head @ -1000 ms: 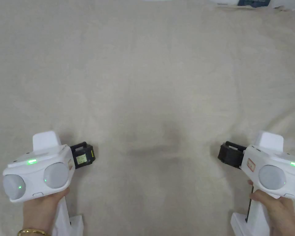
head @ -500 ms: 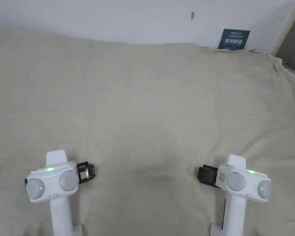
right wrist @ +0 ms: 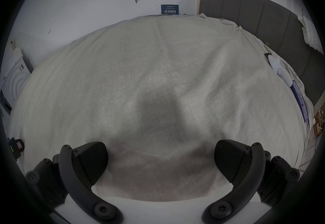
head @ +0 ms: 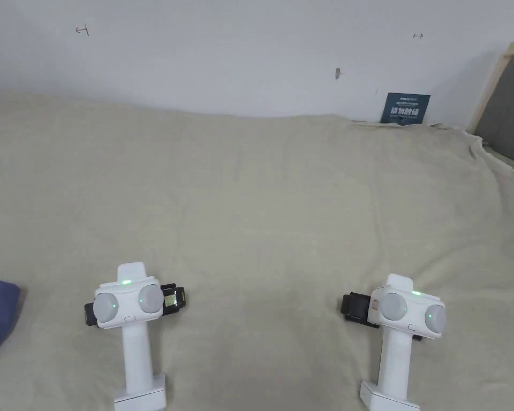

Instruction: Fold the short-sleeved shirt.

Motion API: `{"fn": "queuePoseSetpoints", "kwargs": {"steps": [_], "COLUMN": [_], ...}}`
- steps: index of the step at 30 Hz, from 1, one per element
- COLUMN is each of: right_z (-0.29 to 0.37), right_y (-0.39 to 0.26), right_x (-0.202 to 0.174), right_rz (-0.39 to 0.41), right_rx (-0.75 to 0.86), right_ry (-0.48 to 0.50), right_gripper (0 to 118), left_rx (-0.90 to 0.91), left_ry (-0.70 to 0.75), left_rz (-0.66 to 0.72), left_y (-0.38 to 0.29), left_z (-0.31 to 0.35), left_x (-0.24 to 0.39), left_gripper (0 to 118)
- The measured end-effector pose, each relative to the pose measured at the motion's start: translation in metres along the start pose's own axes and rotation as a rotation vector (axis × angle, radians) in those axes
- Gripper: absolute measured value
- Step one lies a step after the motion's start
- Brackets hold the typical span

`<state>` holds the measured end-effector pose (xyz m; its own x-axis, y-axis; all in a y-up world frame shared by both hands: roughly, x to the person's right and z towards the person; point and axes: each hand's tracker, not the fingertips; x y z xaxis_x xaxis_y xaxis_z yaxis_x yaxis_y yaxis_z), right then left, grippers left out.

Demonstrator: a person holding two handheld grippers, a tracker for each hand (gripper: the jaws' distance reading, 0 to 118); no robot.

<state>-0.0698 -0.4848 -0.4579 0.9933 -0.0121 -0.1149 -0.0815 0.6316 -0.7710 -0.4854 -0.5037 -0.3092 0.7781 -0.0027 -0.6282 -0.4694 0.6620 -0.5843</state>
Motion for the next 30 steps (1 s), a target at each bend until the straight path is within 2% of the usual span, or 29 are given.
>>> {"fn": "queuePoseSetpoints", "kwargs": {"steps": [30], "right_z": [-0.018], "right_y": [0.005], "right_x": [0.007], "right_rz": [-0.001], "right_rx": [-0.001], "right_ry": [0.001], "right_gripper": [118], "left_rx": [0.000], "left_ry": [0.001], "left_rz": [-0.001], "left_y": [0.000], "left_z": [0.007], "left_x": [0.000], "left_gripper": [118]}}
